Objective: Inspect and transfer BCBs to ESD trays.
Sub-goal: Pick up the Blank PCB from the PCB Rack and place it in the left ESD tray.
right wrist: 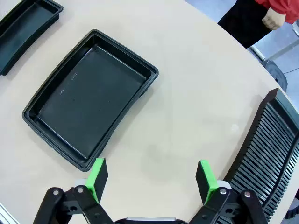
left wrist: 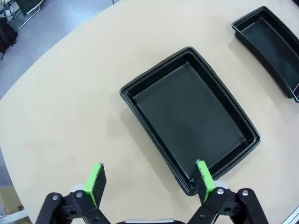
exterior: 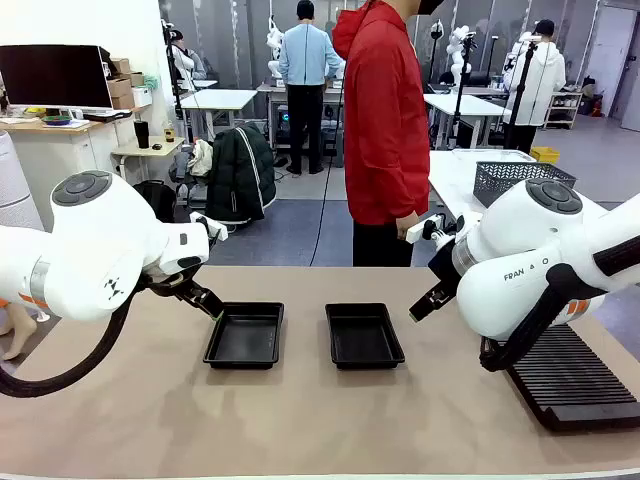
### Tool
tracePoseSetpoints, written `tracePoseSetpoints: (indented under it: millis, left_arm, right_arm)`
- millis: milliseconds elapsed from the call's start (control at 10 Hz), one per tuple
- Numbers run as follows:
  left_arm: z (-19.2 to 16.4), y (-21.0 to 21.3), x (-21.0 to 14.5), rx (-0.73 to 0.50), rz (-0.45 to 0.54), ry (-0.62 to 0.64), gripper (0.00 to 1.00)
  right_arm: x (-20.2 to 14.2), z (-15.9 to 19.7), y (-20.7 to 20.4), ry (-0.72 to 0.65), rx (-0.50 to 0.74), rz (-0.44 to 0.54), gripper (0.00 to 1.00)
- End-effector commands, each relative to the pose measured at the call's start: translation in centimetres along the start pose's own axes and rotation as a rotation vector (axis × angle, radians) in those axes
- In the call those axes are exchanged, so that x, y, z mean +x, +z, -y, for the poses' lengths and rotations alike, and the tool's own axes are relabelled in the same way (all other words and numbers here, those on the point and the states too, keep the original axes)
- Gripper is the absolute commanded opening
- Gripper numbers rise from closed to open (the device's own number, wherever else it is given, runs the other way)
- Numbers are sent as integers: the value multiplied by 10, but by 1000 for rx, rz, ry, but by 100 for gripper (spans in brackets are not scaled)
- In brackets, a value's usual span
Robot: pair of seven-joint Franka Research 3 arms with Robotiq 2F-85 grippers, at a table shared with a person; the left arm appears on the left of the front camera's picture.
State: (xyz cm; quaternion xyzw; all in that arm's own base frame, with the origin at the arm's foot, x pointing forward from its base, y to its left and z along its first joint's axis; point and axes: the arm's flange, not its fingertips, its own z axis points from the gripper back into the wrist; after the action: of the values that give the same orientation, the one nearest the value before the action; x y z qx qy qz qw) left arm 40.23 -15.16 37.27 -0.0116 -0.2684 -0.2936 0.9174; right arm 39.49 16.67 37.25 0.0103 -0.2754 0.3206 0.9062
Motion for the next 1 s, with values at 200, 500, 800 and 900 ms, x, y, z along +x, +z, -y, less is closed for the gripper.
tracePoseSetpoints:
  millis: [200, 500, 800, 900]
  left_arm:
    - [0, 0, 0, 0, 0, 0, 100]
    - [0, 0, 0, 0, 0, 0, 100]
    - [0, 0, 0, 0, 0, 0, 100]
    - [0, 0, 0, 0, 0, 0, 100]
  right_arm:
    - [0, 0, 0, 0, 0, 0, 100]
    - [0, 0, 0, 0, 0, 0, 100]
    - [0, 0, 0, 0, 0, 0, 100]
    - [0, 0, 0, 0, 0, 0, 100]
